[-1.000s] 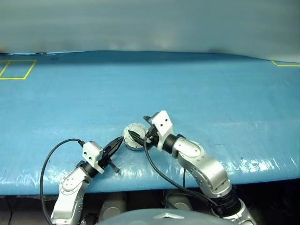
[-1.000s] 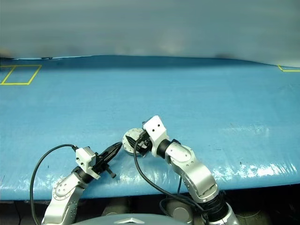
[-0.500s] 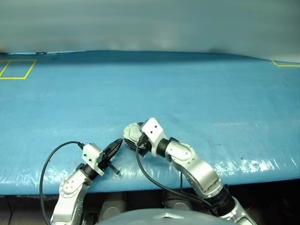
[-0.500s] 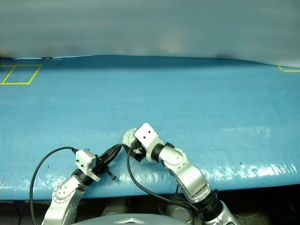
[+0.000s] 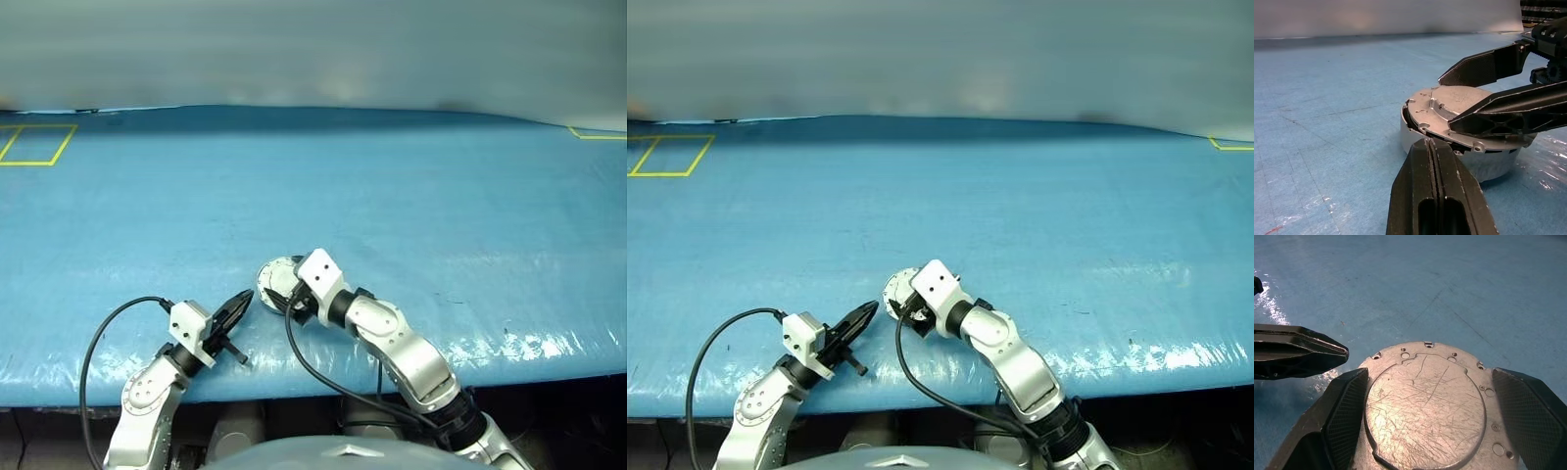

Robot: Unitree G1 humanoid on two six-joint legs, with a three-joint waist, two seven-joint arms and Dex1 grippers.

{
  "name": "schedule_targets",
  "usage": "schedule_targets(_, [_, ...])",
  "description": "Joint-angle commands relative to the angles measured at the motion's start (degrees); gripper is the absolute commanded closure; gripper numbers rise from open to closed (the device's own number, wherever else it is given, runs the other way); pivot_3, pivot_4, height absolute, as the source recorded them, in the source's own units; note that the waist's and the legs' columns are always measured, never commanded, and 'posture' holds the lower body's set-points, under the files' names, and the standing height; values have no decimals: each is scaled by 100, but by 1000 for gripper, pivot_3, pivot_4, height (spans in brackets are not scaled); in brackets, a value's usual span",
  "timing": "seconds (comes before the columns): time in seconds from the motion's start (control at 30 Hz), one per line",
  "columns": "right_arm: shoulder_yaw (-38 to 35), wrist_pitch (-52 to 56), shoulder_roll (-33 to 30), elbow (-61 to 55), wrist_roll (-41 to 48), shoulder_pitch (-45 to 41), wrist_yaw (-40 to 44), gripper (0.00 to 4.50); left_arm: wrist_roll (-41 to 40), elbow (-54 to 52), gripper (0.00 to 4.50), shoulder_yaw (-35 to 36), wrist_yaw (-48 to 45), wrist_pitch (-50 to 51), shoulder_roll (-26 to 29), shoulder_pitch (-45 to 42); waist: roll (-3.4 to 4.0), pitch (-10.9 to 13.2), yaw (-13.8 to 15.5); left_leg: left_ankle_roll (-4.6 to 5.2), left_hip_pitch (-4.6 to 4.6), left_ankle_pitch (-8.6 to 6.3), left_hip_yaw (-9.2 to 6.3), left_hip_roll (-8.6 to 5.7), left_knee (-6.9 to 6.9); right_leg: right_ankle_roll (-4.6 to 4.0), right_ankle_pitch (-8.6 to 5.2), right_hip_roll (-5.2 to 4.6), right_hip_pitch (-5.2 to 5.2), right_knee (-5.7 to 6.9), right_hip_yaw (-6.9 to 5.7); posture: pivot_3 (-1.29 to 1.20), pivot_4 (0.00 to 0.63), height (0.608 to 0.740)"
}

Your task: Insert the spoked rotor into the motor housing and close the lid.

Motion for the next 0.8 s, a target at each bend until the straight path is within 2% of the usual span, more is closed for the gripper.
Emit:
schedule_targets(0.03, [-79,7,-17,-152,-24,134,-4,265,-55,-211,4500,48,6,-118,36,0,0,0,0,0,0,0,0,0,0,0,0,0,0,0,0,0,150,740])
schedule_targets(0.23, [-147,20,-46,-224,-37,242,13,265,-57,-152,4500,50,-18,-96,47,-44,0,0,0,0,0,0,0,0,0,0,0,-1,1,0,0,0,150,740])
schedule_targets(0.37, [-195,35,3,-222,-22,215,8,1462,-61,-125,4500,45,-40,-88,49,-79,0,0,1,0,0,0,0,0,1,0,0,0,1,0,0,0,150,740])
schedule_targets(0.8, [-293,253,325,-520,49,-24,-47,1465,-53,-113,4500,44,-27,-86,40,-101,0,2,4,0,-4,0,0,0,-1,0,0,-1,-3,-1,0,0,150,740])
